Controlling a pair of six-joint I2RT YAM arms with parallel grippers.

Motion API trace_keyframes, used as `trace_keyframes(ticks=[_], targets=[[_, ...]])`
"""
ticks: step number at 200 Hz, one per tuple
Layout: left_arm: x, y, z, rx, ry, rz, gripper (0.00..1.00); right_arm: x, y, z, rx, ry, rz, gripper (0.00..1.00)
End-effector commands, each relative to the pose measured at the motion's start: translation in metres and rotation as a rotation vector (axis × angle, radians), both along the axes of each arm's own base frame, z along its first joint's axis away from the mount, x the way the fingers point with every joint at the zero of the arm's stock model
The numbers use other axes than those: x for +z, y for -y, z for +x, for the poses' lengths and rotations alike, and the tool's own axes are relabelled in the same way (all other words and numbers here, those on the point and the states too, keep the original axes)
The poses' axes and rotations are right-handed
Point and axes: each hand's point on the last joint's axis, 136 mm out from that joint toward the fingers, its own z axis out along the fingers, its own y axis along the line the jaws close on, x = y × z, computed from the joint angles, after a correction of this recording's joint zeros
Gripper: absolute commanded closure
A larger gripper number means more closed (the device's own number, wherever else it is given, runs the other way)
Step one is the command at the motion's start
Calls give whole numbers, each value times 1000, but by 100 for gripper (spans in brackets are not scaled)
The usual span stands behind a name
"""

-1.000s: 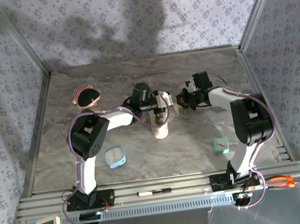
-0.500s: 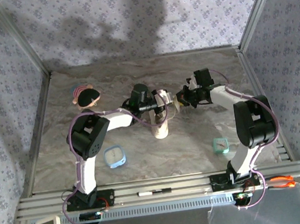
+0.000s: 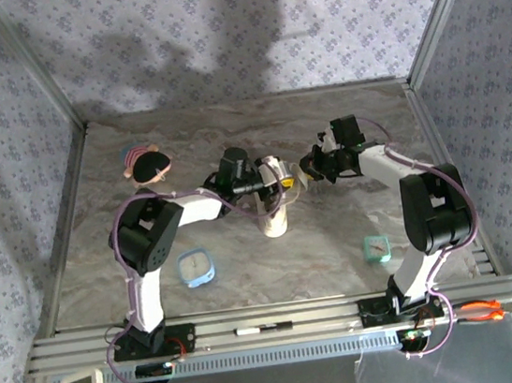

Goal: Tie the shoes

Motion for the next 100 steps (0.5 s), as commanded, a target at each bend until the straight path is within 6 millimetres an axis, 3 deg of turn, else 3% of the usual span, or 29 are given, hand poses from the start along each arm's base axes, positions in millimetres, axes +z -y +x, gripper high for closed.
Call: trace_keyframes(ticks=[1,53,100], targets=[[18,-15,-4,-19,21,9,53,15,-1,3,11,44,-17,100],[39,-38,-7,-13,26,30,51,16,-2,4,24,52,-50,100],[50,-21,-13,-76,55,81,51,18,-8,3,50,62,-78,100]])
